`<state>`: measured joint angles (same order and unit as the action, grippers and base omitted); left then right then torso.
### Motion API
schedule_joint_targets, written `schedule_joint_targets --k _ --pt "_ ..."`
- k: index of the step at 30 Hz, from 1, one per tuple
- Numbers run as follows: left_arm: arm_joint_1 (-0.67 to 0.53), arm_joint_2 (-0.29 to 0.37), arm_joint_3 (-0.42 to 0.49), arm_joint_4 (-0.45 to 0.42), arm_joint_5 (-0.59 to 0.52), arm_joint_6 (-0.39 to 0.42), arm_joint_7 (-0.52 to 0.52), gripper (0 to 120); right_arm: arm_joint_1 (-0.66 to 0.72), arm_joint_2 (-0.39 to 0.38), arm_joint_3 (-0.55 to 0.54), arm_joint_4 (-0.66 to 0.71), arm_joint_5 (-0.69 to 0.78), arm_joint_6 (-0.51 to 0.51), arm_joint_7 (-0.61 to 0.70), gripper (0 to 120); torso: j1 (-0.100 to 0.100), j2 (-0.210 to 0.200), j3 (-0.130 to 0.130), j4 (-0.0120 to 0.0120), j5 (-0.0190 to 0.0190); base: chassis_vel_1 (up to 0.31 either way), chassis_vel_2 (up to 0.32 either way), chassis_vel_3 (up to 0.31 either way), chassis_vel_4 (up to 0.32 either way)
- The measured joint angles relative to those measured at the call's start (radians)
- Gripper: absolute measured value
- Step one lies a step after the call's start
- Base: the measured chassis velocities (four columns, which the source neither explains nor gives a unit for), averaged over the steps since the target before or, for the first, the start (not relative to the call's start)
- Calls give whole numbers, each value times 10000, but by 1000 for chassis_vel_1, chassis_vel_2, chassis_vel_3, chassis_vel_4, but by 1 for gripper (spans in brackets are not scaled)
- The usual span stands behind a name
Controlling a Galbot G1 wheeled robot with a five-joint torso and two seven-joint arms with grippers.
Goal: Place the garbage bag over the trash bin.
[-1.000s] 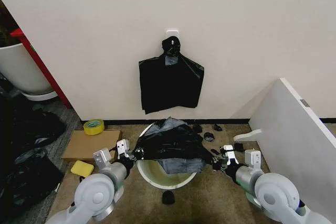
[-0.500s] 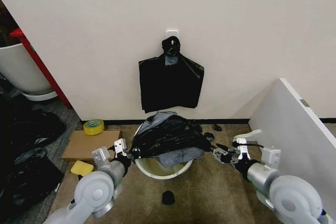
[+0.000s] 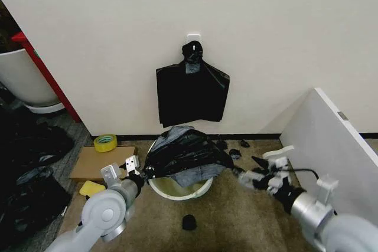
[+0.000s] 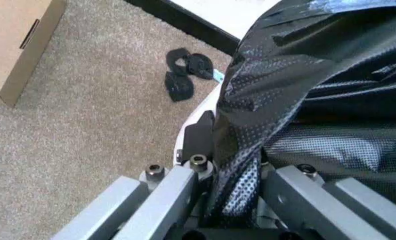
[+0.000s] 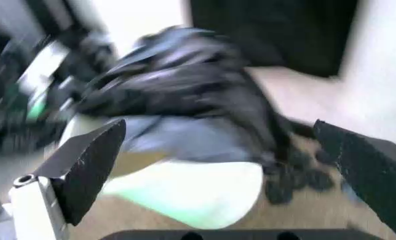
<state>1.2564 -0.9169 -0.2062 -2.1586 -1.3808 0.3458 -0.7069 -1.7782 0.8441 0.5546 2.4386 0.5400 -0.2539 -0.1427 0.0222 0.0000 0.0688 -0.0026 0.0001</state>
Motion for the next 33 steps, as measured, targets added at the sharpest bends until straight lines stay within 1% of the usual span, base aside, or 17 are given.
schedule_joint_targets --k 1,2,4,6,12,13,15,17,19,20,22,26,28,29,30,32,33 --pt "-5 4 1 -8 -9 21 -20 0 -76 -78 -190 -17 -700 354 -179 100 0 0 0 -1 0 0 0 0 0" --pt "-8 12 5 -34 -24 63 -49 0 -130 -214 -547 -158 -1987 1085 -469 100 0 0 0 0 -1 0 0 0 0" --pt "-2 22 12 -81 -37 103 -78 0 -82 -361 -942 -365 -3081 1765 -642 100 0 0 0 2 2 0 0 0 0" --pt "38 30 27 -148 -42 133 -91 0 113 -436 -1355 -523 -3581 2079 -636 100 0 0 0 1 1 0 0 0 0" --pt "136 45 41 -267 -42 195 -124 0 616 -402 -1811 -866 -4063 2179 -520 100 0 0 0 1 1 0 0 0 0" --pt "174 60 42 -309 -43 211 -128 0 813 -409 -1963 -1058 -4202 2209 -430 95 0 0 0 1 2 0 0 0 0" --pt "186 66 42 -323 -42 215 -130 0 891 -411 -2020 -1120 -4251 2213 -388 93 0 0 0 1 2 0 0 0 0" --pt "233 73 39 -389 -38 228 -131 0 1122 -405 -2182 -1265 -4343 2201 -229 84 0 0 1 2 2 0 0 0 0" --pt "256 74 31 -423 -32 235 -131 0 1227 -404 -2247 -1351 -4379 2190 -169 79 0 0 1 2 2 0 0 0 0" --pt "269 74 25 -438 -27 236 -130 0 1268 -417 -2261 -1402 -4417 2192 -157 72 0 0 0 1 2 0 0 0 0" --pt "280 74 18 -451 -22 236 -131 0 1275 -434 -2262 -1436 -4443 2203 -155 69 0 0 1 1 1 0 0 0 0" --pt "302 51 4 -458 -1 237 -132 0 1186 -512 -2180 -1512 -4565 2346 -233 51 0 0 0 0 1 0 0 0 0" --pt "306 41 3 -462 3 237 -132 0 1175 -526 -2156 -1539 -4611 2380 -248 48 0 0 1 0 1 0 0 0 0" --pt "311 32 3 -468 7 237 -134 0 1170 -534 -2134 -1558 -4658 2407 -263 44 0 0 1 0 2 0 0 0 0" --pt "324 19 1 -488 13 237 -135 0 1154 -554 -2094 -1583 -4727 2442 -297 37 0 0 0 1 2 0 0 0 0" --pt "350 12 -11 -520 19 237 -137 0 1124 -585 -2058 -1600 -4779 2463 -325 29 0 0 1 0 1 0 0 0 0" --pt "359 11 -15 -529 21 237 -138 0 1117 -592 -2056 -1602 -4784 2463 -326 27 0 0 0 1 1 0 0 0 0"
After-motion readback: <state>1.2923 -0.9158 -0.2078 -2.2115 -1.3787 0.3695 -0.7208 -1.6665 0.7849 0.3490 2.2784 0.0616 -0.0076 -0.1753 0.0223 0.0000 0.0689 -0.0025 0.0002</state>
